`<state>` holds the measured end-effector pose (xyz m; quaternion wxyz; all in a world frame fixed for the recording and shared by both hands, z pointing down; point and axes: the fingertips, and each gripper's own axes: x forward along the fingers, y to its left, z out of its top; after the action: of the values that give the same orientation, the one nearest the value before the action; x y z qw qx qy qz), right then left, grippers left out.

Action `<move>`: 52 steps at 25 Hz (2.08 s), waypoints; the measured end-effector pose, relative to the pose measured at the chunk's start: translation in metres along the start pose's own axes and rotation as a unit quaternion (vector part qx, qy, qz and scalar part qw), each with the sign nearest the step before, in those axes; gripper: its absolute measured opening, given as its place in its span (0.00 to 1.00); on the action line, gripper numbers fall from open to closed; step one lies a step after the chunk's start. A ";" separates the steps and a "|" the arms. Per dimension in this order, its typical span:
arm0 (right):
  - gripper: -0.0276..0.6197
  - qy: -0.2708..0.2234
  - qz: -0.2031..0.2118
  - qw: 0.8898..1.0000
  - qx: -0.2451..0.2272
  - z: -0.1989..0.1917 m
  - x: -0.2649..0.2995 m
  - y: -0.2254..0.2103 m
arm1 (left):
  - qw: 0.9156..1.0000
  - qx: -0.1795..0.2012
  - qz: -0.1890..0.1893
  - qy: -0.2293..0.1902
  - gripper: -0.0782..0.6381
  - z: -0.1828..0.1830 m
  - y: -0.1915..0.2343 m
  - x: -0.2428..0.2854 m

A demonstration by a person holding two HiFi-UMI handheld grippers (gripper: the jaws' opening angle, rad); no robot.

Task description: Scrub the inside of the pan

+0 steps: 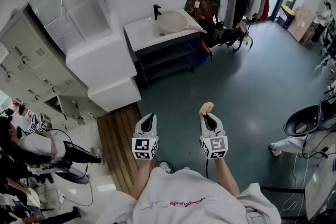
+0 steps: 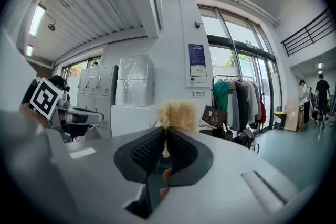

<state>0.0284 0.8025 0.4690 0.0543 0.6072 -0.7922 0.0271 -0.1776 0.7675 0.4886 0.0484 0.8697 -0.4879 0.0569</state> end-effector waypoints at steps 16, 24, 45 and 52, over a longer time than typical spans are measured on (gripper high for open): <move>0.08 -0.015 0.009 1.000 0.009 0.003 -0.024 -0.030 | 1.000 0.018 0.013 -0.014 0.11 0.016 -0.035 0.000; 0.08 -0.008 0.017 1.000 0.006 -0.007 -0.049 -0.039 | 1.000 0.019 0.013 -0.012 0.11 0.011 -0.065 -0.007; 0.08 -0.015 0.020 1.000 0.005 -0.009 -0.034 -0.053 | 1.000 0.029 0.006 -0.010 0.11 0.009 -0.069 0.018; 0.08 -0.009 0.018 1.000 0.006 -0.017 -0.001 -0.058 | 1.000 0.027 0.005 -0.011 0.11 0.006 -0.050 0.049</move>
<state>0.0856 0.7905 0.4840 0.0429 0.5930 -0.8035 0.0279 -0.1091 0.7513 0.4883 0.0194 0.8689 -0.4909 0.0604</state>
